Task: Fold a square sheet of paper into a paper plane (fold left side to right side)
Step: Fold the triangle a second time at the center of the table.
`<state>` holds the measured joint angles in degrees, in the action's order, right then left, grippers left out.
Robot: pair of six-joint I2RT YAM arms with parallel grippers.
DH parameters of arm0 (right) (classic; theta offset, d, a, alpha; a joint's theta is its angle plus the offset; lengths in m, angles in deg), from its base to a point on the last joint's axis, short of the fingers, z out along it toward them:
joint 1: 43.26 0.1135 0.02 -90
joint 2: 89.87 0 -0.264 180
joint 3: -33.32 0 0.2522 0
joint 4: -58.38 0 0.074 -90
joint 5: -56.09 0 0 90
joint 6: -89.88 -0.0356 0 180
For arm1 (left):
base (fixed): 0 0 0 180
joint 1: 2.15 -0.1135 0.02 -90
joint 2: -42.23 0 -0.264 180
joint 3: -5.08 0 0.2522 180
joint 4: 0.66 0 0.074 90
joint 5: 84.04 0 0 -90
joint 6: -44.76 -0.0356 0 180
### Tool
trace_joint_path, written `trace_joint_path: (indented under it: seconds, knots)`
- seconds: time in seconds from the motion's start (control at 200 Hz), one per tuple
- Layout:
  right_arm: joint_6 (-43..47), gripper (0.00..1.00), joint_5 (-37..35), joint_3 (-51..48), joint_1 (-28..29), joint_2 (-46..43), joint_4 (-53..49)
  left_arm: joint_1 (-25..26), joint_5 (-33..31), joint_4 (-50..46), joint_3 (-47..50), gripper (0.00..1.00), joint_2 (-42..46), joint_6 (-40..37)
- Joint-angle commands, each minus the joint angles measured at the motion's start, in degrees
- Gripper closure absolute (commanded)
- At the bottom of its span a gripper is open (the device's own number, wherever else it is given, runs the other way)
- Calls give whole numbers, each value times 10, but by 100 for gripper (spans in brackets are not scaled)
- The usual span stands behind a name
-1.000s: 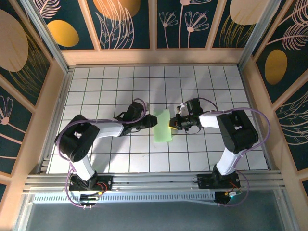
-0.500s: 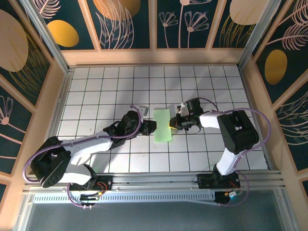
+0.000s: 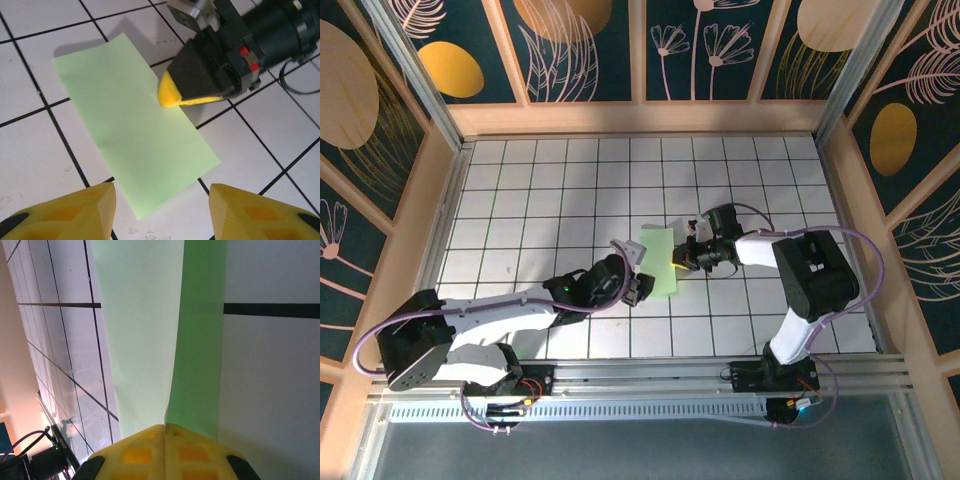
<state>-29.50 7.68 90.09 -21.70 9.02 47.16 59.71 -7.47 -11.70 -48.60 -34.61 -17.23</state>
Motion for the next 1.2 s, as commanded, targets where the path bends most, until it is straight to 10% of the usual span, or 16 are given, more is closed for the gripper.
trace_joint_path:
  seconds: [0.0, 1.191]
  knots:
    - [-11, 100, 8, -2, -4, -17, -14, 26, -56, -40, -39, 47, -31, -37]
    - [-20, 100, -8, 9, 6, -28, -39, 94, -153, -105, -225, 22, -288, -103]
